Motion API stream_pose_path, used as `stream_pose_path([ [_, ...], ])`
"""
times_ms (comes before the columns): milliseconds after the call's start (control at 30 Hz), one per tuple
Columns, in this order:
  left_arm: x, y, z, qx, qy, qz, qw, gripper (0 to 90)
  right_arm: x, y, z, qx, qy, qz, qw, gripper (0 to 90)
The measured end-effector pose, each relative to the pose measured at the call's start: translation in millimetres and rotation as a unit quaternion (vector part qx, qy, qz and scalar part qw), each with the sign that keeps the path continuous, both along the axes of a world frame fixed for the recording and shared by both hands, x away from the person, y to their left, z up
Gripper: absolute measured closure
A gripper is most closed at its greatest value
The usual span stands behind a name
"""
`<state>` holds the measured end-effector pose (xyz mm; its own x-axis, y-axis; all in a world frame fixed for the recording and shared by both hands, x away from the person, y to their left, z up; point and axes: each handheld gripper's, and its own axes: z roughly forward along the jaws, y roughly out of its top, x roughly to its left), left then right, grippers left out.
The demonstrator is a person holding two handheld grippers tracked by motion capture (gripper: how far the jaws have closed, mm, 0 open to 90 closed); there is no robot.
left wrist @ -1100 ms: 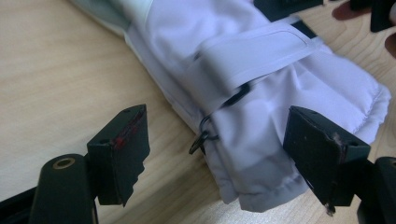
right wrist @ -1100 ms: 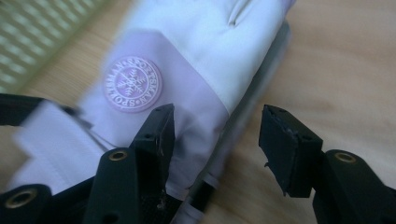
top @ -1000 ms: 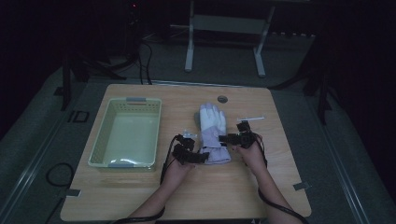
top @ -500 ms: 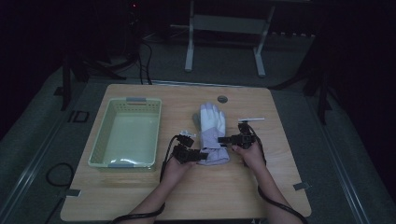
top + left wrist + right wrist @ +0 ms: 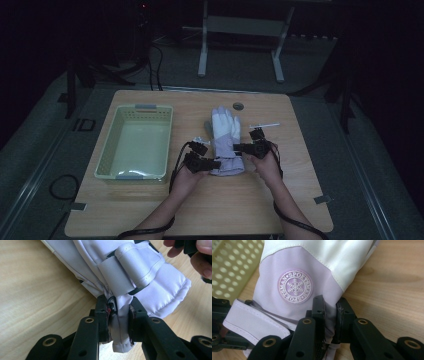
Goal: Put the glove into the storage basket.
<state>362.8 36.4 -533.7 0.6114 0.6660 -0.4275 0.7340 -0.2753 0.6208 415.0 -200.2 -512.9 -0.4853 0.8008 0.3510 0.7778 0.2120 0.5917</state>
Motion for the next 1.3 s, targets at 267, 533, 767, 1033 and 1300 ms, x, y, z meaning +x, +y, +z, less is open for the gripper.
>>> stream_pose_path([
  [267,-1.2,2.7,25.3,0.014,-0.019,-0.016,0.9996,74.4,-6.0,1.5,23.6,0.008,-0.018,-0.003,0.9998,79.4],
  [533,-2.3,8.0,46.7,0.028,-0.033,-0.027,0.9987,74.4,-12.1,7.6,44.6,0.010,-0.043,-0.002,0.9990,79.4],
  [767,0.2,21.1,64.7,0.040,-0.040,-0.035,0.9978,74.5,-14.4,19.0,58.8,0.010,-0.057,-0.003,0.9983,79.5],
  [1033,3.4,42.5,85.2,0.047,-0.043,-0.040,0.9972,74.4,-15.1,39.9,77.5,0.011,-0.078,0.002,0.9969,79.5],
  [1300,4.0,65.4,100.9,0.073,-0.044,-0.040,0.9956,74.4,-13.2,66.5,87.5,0.020,-0.079,0.007,0.9966,79.4],
])
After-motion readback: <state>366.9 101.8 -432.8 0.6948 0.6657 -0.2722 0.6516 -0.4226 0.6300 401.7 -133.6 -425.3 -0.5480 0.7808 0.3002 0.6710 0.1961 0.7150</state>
